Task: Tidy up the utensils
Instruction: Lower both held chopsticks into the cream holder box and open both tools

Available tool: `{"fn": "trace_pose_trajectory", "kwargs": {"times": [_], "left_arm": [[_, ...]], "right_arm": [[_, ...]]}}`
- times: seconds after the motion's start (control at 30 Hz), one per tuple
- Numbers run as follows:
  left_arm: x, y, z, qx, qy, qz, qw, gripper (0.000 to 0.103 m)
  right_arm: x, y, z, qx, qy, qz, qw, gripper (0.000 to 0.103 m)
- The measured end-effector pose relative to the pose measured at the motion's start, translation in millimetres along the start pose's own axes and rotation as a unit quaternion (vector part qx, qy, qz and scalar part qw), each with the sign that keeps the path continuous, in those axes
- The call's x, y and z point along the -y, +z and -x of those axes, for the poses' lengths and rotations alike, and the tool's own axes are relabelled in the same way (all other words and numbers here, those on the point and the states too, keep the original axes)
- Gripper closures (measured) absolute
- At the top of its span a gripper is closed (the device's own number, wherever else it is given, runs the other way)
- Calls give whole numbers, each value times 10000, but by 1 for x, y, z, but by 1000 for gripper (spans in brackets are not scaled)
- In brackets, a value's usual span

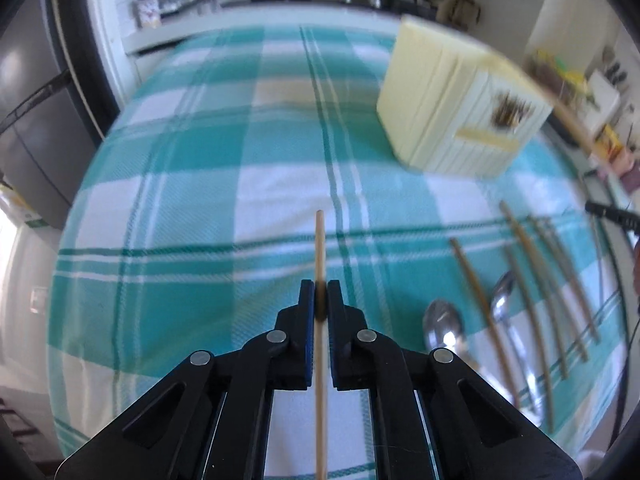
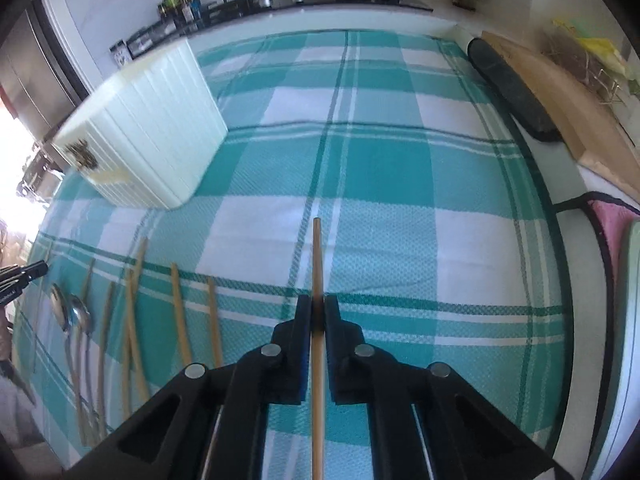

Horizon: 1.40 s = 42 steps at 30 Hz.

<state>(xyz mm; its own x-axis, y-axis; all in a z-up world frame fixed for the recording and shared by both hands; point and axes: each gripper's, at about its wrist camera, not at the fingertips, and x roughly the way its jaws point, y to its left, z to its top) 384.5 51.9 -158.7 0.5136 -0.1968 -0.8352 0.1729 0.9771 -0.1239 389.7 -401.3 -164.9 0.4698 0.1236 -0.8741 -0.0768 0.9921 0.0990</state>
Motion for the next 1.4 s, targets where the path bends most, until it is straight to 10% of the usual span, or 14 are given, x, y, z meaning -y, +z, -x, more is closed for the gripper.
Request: {"fn": "trace_pose_trajectory", "kwargs": {"times": [0.43,0.8,0.97,1.17,1.4], "left_arm": [[5,31,135,1498,-507,92,9874,99],[56,165,201,3240,-747,370,9424,99],[76,195,143,2891,-796,479,9528,99],[80,204,42,1677,-669,521,9822,99],[85,188,-6,1081,-489,434,9920,90]], "right_arm": [[-37,1,166,1638,359,288,9854,96],[-94,111,213,2728,610,445,9591,96],[-133,144,193,3003,705,646,9491,96],[-154,161,113,2011,517,735,9754,96],[-142,162,38,1122,623,410,9909,93]]}}
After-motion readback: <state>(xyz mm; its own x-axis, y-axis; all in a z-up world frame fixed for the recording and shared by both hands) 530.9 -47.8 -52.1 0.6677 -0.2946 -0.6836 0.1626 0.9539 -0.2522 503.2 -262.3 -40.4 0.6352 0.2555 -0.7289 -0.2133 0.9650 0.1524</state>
